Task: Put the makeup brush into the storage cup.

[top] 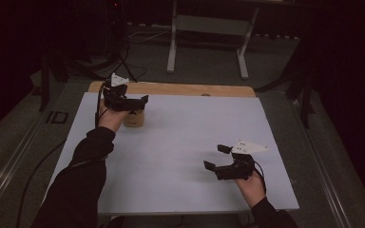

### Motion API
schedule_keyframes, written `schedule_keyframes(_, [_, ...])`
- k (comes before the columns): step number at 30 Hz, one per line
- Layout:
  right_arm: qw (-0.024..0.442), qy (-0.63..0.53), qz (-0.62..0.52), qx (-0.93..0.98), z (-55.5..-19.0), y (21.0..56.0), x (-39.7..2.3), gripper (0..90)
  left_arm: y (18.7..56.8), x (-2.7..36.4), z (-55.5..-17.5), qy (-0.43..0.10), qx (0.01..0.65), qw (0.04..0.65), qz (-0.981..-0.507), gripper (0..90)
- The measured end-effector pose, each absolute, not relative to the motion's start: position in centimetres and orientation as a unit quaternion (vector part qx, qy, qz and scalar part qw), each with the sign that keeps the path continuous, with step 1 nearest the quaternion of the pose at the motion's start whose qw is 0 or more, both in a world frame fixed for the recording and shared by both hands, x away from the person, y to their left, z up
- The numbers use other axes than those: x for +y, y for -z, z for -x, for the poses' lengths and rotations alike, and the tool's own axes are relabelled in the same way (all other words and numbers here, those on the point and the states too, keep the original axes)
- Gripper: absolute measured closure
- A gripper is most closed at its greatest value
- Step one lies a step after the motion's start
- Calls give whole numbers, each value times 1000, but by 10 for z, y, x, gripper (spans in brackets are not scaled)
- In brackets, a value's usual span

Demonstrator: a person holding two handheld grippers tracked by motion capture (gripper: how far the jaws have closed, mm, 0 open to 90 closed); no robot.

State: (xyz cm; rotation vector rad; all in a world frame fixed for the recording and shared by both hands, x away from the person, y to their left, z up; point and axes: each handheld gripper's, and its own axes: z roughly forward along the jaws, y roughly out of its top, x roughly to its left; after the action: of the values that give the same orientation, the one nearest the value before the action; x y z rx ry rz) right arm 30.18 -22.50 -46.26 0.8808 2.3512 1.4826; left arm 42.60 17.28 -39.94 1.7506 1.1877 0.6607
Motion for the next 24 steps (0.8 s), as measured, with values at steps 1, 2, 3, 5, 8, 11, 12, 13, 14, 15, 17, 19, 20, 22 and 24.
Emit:
schedule_keyframes(1, [115,-505,-300,801,-302,462,-225,143,399,173,-424,-258,480,452,-706,0])
schedule_keyframes(2, [117,-505,-300,801,-302,462,-226,143,398,174,-423,-254,482,457,-704,0])
schedule_keyframes(3, [117,-505,-300,800,-302,462,-226,143,397,174,-421,-246,482,462,-702,0])
schedule_keyframes(5, [114,-510,-302,797,-302,462,-227,143,397,175,-417,-233,482,472,-700,0])
schedule_keyframes(8, [112,-515,-304,794,-303,461,-230,143,396,174,-410,-222,466,480,-709,0])
schedule_keyframes(11, [113,-516,-307,791,-304,460,-231,143,395,173,-404,-216,455,484,-715,0])
schedule_keyframes(12, [114,-516,-308,791,-304,459,-232,143,394,174,-402,-211,453,488,-715,0])
schedule_keyframes(13, [115,-517,-307,791,-304,459,-232,143,393,174,-399,-208,449,494,-715,0])
schedule_keyframes(14, [114,-518,-308,790,-303,459,-233,143,392,174,-397,-204,445,497,-716,0])
schedule_keyframes(15, [114,-517,-308,790,-303,459,-233,143,391,174,-395,-200,442,499,-718,0])
schedule_keyframes(17, [115,-517,-307,791,-303,459,-233,143,391,174,-390,-198,435,504,-720,0])
schedule_keyframes(19, [118,-516,-306,792,-303,458,-233,143,391,174,-385,-192,427,506,-724,0])
schedule_keyframes(20, [118,-516,-306,792,-303,458,-233,143,391,174,-385,-192,427,506,-724,0])
schedule_keyframes(22, [118,-515,-305,792,-303,459,-232,143,390,174,-375,-192,417,510,-727,0])
schedule_keyframes(24, [118,-514,-304,794,-303,459,-231,143,389,175,-369,-193,413,514,-727,0])
